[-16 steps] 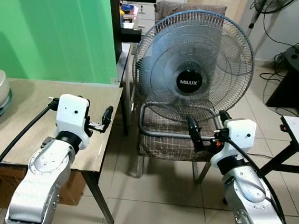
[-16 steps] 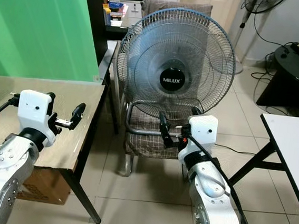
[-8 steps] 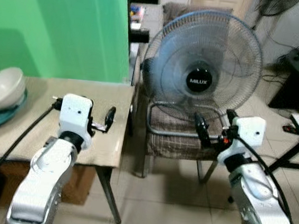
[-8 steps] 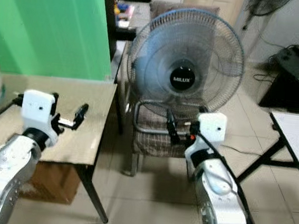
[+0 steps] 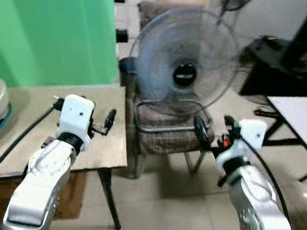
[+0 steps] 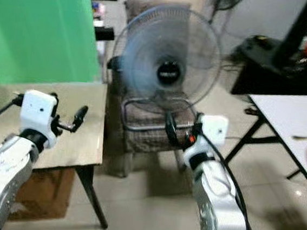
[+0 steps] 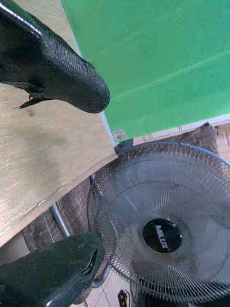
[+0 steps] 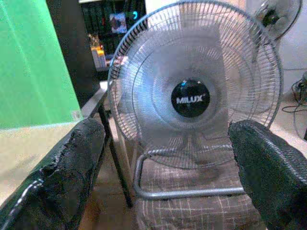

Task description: Setting the table

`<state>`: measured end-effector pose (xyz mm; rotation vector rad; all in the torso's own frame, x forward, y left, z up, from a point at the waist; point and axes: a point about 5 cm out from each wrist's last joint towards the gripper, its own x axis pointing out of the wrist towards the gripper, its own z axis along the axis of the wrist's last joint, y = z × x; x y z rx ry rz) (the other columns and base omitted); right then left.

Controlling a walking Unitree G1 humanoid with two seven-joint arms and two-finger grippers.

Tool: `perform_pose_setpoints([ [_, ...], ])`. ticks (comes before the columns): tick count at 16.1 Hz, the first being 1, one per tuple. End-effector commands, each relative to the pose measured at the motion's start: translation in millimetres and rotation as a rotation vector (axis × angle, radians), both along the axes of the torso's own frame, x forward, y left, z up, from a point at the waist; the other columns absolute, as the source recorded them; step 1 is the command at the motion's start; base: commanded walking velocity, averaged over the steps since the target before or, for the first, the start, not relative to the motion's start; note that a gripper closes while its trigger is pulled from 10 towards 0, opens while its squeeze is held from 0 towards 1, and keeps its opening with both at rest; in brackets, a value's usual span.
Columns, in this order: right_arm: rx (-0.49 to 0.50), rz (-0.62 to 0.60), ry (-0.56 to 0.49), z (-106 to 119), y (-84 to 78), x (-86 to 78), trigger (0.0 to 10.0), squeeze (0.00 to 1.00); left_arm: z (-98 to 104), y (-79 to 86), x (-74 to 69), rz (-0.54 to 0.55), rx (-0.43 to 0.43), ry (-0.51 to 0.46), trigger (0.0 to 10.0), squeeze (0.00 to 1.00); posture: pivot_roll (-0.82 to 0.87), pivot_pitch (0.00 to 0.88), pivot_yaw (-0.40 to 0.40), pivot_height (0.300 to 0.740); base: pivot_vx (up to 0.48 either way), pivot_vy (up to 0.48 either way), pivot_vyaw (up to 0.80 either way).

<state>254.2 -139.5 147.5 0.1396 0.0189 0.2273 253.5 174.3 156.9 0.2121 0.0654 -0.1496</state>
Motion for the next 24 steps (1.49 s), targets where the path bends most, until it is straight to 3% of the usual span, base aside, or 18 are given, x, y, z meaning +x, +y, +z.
perform_pose_setpoints([
  [1,0.005,-0.02,0.017,-1,-2.6,0.9,10.0,1.0,2,0.9,0.6,-0.004,0.01,-0.01,10.0,0.0,0.12,0.0,0.02,0.74,0.0,0.247,0.0],
  [2,-0.032,-0.035,0.016,-3,-2.2,3.1,10.0,1.0,-1,6.5,1.2,0.032,0.019,0.0,10.0,0.0,0.12,0.0,0.026,0.74,0.0,0.247,0.0],
  [5,-0.004,-0.006,0.011,0,1.8,2.2,10.0,1.0,5,3.2,1.7,-0.003,0.012,-0.016,10.0,0.0,0.13,0.0,0.015,0.74,0.0,0.249,0.0],
  [7,-0.041,0.01,0.027,-3,4.3,3.0,10.0,1.0,2,7.5,2.4,0.027,0.003,-0.007,10.0,0.0,0.13,0.0,0.028,0.74,0.0,0.251,0.0],
  [14,-0.036,0.022,0.016,-1,7.5,4.0,10.0,1.0,6,1.1,10.0,-0.023,-0.005,-0.025,10.0,0.0,0.11,0.0,0.035,0.74,0.0,0.328,0.0],
  [24,-0.019,0.039,0.033,-5,9.1,3.7,10.0,1.0,6,3.4,7.3,-0.014,0.001,-0.027,10.0,0.0,0.13,0.0,0.026,0.74,0.0,0.369,0.0],
])
